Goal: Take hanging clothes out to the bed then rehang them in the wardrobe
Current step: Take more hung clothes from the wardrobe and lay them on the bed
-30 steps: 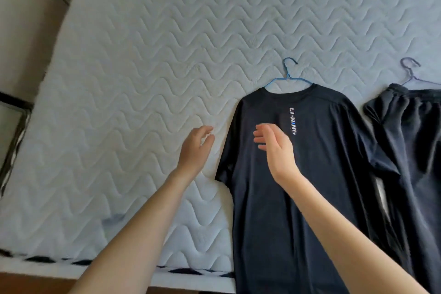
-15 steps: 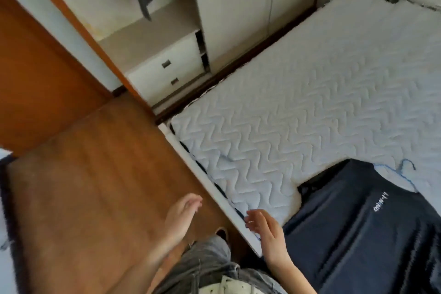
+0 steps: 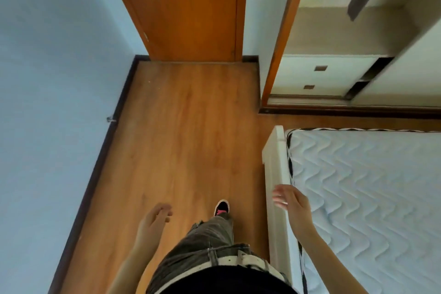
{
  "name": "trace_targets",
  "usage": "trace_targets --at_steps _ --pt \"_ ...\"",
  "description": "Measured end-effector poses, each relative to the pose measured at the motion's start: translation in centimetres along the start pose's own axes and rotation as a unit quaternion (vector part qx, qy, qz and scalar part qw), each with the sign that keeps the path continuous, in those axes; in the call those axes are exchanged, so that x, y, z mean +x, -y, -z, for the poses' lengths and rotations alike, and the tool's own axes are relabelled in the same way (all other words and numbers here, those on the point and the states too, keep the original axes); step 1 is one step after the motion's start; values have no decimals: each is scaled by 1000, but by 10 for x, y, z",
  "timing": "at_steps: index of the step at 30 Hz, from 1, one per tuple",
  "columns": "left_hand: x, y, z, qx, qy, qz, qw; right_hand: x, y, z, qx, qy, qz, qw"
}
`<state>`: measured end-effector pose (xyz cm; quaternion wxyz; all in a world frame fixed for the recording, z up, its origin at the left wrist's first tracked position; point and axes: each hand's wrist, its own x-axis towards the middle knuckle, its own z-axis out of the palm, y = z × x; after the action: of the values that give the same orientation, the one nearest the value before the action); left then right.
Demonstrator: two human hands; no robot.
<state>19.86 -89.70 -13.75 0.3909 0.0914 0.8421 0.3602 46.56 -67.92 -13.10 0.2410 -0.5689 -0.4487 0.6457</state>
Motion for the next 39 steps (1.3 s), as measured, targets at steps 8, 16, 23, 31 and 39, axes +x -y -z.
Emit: trace_targets --at_steps 8,16,23,31,39 --pt "133 -147 14 50 89 -88 991 81 68 -55 10 -45 -30 998" --pt "259 -277 -28 32 117 -133 984 194 119 -75 55 -94 -41 993" --pt "366 -345 -32 47 114 -60 991 348 205 -119 54 -94 -37 993" --pt "461 -410 -38 73 140 2 987 455 275 -152 61 -127 -60 988" --pt "573 -544 -98 184 283 -53 940 491 284 -142 144 -297 -107 938"
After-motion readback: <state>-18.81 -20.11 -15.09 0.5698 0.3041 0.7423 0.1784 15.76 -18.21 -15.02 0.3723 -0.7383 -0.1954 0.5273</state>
